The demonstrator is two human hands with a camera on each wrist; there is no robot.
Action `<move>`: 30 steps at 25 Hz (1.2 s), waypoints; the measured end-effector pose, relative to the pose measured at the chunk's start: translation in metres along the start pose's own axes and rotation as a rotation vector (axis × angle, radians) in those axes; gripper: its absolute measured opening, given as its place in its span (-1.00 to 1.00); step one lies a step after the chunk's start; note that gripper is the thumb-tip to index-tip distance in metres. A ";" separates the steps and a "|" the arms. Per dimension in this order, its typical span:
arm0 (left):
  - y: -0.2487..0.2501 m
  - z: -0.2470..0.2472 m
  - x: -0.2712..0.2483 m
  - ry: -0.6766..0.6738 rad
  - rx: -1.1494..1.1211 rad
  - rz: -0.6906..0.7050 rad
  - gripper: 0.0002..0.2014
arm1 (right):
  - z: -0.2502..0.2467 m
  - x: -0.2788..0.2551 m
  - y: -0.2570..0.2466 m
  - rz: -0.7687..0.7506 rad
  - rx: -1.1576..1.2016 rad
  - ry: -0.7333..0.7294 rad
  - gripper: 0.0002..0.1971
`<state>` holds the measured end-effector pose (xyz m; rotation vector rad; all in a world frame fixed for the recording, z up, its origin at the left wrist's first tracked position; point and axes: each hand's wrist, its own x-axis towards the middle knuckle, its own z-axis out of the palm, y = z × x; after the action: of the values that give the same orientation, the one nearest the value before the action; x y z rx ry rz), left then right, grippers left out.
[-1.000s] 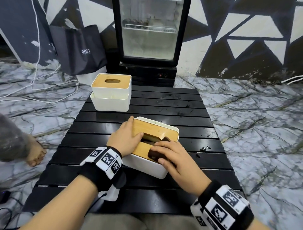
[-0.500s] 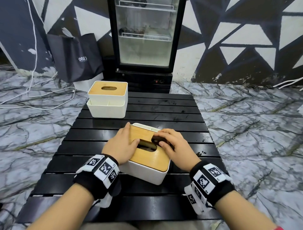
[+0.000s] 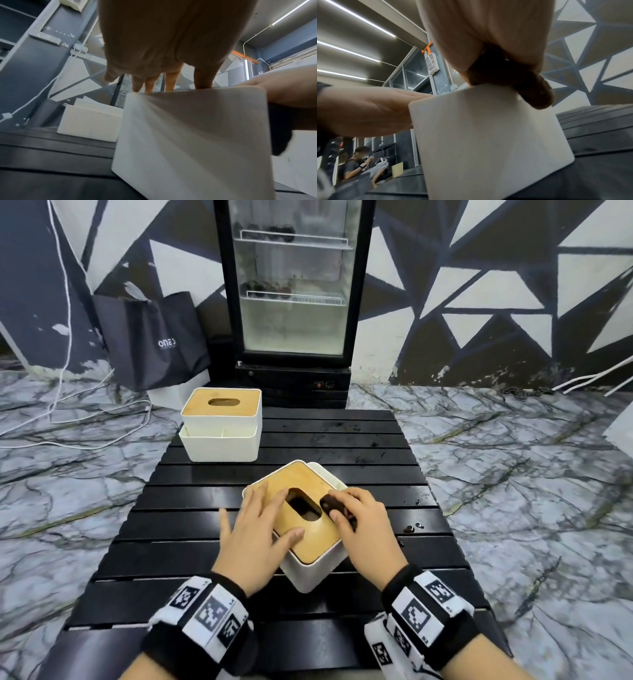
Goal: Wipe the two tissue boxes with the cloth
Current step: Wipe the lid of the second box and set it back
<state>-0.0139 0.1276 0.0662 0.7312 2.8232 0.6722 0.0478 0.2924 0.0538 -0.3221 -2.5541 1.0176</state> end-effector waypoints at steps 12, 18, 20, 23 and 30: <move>-0.012 -0.012 0.023 0.012 -0.204 -0.129 -0.33 | -0.014 -0.008 -0.022 -0.210 0.061 -0.219 -0.64; -0.011 -0.010 0.034 0.023 -0.094 -0.118 -0.37 | 0.005 -0.031 -0.017 -0.469 -0.095 -0.390 -0.55; -0.012 -0.010 0.036 0.010 -0.089 -0.087 -0.38 | 0.005 -0.026 -0.016 -0.460 -0.114 -0.396 -0.57; -0.013 -0.010 0.036 0.021 -0.092 -0.076 -0.38 | 0.002 -0.003 -0.012 -0.405 -0.093 -0.414 -0.57; -0.012 -0.009 0.035 0.041 -0.090 -0.079 -0.39 | -0.004 0.050 0.010 -0.258 -0.115 -0.348 -0.59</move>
<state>-0.0517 0.1322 0.0677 0.5948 2.8200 0.8029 0.0054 0.3189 0.0622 0.1703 -2.8722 0.8955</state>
